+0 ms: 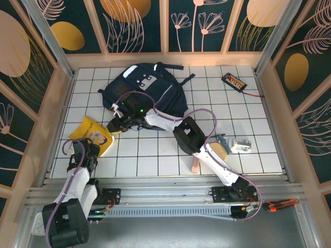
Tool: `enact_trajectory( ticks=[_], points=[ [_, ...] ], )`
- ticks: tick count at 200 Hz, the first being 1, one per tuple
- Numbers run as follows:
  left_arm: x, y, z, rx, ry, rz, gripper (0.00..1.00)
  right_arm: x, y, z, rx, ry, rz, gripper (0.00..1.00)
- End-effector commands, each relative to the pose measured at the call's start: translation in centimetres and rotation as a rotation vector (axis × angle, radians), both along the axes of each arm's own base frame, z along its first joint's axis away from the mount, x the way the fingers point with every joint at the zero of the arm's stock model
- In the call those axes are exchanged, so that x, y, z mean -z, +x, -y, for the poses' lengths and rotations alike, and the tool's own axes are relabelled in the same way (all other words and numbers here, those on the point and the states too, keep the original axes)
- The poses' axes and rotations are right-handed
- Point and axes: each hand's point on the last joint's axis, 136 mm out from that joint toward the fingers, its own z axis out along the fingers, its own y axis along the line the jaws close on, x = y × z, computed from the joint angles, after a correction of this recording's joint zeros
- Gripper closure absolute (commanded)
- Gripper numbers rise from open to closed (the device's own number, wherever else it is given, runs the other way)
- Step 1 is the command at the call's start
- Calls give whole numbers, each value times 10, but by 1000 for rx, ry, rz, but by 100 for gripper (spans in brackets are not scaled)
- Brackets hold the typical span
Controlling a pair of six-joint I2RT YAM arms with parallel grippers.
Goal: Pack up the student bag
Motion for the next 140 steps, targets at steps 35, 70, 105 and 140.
enact_trajectory(
  ticks=[35, 70, 105, 140],
  points=[
    [37, -27, 60, 208, -231, -83, 69, 106, -87, 4, -125, -282, 15, 60],
    [38, -28, 61, 216, -227, -83, 69, 117, -88, 14, -135, -355, 62, 46],
    [33, -22, 62, 242, -210, -59, 70, 116, -100, 25, -180, -396, 78, 54],
    [22, -12, 74, 331, -202, -10, 76, 97, -109, 37, -222, -424, 140, 80]
  ],
)
